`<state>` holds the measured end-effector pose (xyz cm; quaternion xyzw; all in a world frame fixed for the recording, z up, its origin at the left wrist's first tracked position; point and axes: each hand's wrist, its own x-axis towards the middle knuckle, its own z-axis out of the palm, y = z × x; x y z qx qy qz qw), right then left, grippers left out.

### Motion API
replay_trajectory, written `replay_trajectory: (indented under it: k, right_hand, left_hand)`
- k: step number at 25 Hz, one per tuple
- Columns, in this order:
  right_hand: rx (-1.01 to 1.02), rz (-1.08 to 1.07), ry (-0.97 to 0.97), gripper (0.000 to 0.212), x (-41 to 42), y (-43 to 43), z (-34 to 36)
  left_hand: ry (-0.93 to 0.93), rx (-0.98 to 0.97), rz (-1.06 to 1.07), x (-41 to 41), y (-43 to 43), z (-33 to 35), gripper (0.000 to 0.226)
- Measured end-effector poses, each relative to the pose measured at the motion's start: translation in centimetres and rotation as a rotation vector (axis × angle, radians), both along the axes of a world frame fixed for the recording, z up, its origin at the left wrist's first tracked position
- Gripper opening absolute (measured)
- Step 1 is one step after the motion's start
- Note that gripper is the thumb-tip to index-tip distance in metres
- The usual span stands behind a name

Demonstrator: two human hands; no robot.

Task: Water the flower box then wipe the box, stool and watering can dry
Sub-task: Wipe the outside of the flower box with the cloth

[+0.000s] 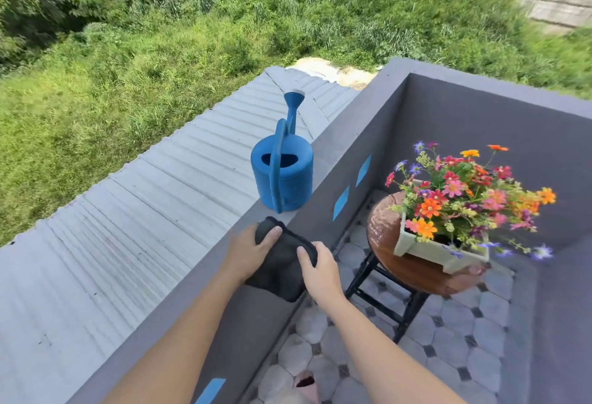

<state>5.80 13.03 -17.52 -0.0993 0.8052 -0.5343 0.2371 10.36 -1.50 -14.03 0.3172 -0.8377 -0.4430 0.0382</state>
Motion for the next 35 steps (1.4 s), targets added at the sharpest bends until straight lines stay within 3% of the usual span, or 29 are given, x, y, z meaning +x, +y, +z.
replay_trajectory:
  k: [2,4,9,13,16,21,25,28,32,35]
  right_hand:
    - [-0.022,-0.066,-0.026,0.018,-1.0,3.1,0.3]
    - [-0.040,-0.164,-0.042,0.023,-1.8,6.5,0.5]
    - [-0.064,-0.602,-0.114,0.027,-2.7,13.4,-1.5]
    - [-0.047,-1.043,-0.133,0.035,-5.3,17.6,-3.6]
    - [-0.080,-1.028,-0.109,0.042,-8.5,19.0,-3.5]
    - [0.016,-0.810,-0.070,0.058,-11.5,19.2,-3.5]
    - [0.015,-0.724,-0.137,0.075,-12.9,19.9,-3.3]
    - [0.033,-0.742,-0.175,0.095,-14.4,19.8,-2.6]
    - [0.115,-0.779,-0.085,0.049,-14.0,19.2,-2.0]
    - [0.223,-0.799,-0.015,0.037,-15.1,19.0,-0.9]
  left_hand:
    - [0.055,0.292,-0.099,-1.5,2.6,0.7,0.021]
    - [0.073,0.452,-0.143,-3.4,5.6,0.7,0.021]
    - [0.077,0.705,-0.018,-7.7,11.4,-1.7,0.030]
    - [0.110,0.755,0.102,-11.4,13.2,-5.1,0.038]
    - [0.098,0.726,0.146,-13.8,14.4,-6.6,0.043]
    - [0.162,0.828,0.034,-14.9,16.0,-6.8,0.018]
    - [0.201,0.787,-0.019,-14.9,16.4,-6.7,0.006]
    - [0.238,0.731,-0.010,-15.2,16.5,-6.2,0.018]
    - [0.276,0.797,0.061,-15.3,16.3,-5.6,0.027]
    - [0.332,0.877,0.098,-15.7,16.3,-5.0,0.016]
